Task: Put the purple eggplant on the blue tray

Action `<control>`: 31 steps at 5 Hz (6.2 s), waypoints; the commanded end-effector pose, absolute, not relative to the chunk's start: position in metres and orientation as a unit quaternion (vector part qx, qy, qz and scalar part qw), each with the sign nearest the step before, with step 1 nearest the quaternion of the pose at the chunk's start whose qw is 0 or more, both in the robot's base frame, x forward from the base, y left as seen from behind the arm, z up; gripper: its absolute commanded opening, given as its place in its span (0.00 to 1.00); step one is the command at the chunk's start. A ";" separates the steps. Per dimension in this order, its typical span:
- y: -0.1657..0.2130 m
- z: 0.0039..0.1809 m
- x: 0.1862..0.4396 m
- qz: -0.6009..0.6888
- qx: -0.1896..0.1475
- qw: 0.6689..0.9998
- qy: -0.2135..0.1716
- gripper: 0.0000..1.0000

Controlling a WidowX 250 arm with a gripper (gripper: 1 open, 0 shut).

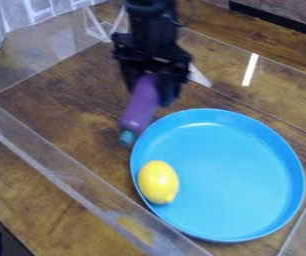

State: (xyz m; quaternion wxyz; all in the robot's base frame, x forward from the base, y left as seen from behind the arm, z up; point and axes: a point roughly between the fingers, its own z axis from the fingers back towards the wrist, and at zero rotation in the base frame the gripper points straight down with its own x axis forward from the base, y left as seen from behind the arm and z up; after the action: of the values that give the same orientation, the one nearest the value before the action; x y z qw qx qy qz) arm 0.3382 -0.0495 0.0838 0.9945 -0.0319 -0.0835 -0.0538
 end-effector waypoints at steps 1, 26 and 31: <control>-0.079 0.098 0.346 -0.029 -0.025 0.992 -0.118 0.00; -0.157 0.038 0.360 -0.402 -0.051 0.914 -0.021 1.00; -0.184 0.009 0.378 -0.504 -0.062 0.861 -0.002 1.00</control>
State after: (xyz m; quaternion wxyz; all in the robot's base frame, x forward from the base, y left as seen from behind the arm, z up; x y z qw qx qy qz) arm 0.3856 -0.1778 0.0211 0.8726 -0.0596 -0.0143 -0.4846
